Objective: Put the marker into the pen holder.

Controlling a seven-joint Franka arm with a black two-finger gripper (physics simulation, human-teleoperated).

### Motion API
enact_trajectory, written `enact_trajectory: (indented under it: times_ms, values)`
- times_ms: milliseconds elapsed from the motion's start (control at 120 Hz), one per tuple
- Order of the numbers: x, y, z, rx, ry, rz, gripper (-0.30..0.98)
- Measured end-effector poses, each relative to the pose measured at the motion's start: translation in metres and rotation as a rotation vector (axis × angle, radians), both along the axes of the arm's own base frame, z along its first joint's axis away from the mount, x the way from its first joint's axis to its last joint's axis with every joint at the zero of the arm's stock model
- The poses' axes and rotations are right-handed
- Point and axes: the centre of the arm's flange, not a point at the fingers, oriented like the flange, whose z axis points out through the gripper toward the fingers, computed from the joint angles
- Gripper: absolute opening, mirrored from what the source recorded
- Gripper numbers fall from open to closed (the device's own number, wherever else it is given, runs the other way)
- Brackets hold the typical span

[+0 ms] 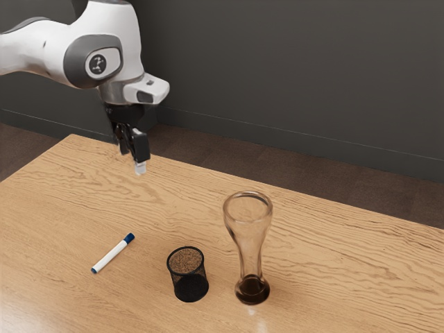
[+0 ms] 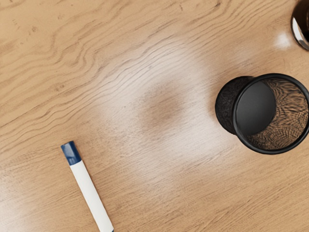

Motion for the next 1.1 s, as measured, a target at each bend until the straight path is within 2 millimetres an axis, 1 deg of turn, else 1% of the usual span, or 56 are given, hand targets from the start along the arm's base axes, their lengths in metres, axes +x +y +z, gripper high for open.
enact_trajectory:
  times_ms: [158, 208, 225, 258, 292, 350, 400, 425, 467, 500, 550, 633, 717, 825, 908, 975, 1000, 1042, 1100]
  values:
    - [0.008, -0.001, 0.006, -0.006, -0.064, -0.085, 0.69]
    - [0.007, 0.001, 0.01, 0.001, -0.082, -0.102, 0.69]
    - [0.004, 0.003, 0.008, 0.006, -0.082, -0.099, 0.69]
    - [-0.003, 0.012, -0.003, 0.013, -0.07, -0.078, 0.69]
    - [-0.008, 0.032, -0.015, 0.017, -0.053, -0.036, 0.69]
    - [-0.012, 0.061, -0.029, 0.025, -0.035, 0.029, 0.69]
    - [-0.015, 0.072, -0.037, 0.038, -0.028, 0.053, 0.69]
    - [-0.019, 0.076, -0.049, 0.042, -0.021, 0.058, 0.69]
    - [-0.031, 0.086, -0.077, 0.044, -0.005, 0.084, 0.69]
    - [-0.036, 0.094, -0.09, 0.052, -0.009, 0.101, 0.69]
    - [-0.037, 0.098, -0.102, 0.064, -0.024, 0.115, 0.69]
    - [-0.036, 0.098, -0.115, 0.077, -0.049, 0.127, 0.69]
    - [-0.033, 0.099, -0.147, 0.082, -0.058, 0.151, 0.69]
    - [-0.027, 0.123, -0.18, 0.087, -0.06, 0.23, 0.69]
    - [-0.024, 0.138, -0.198, 0.085, -0.064, 0.286, 0.69]
    - [-0.023, 0.148, -0.207, 0.084, -0.074, 0.325, 0.68]
    - [-0.023, 0.151, -0.21, 0.083, -0.077, 0.338, 0.66]
    - [-0.026, 0.155, -0.215, 0.078, -0.077, 0.36, 0.57]
    - [-0.027, 0.154, -0.222, 0.072, -0.079, 0.376, 0.46]
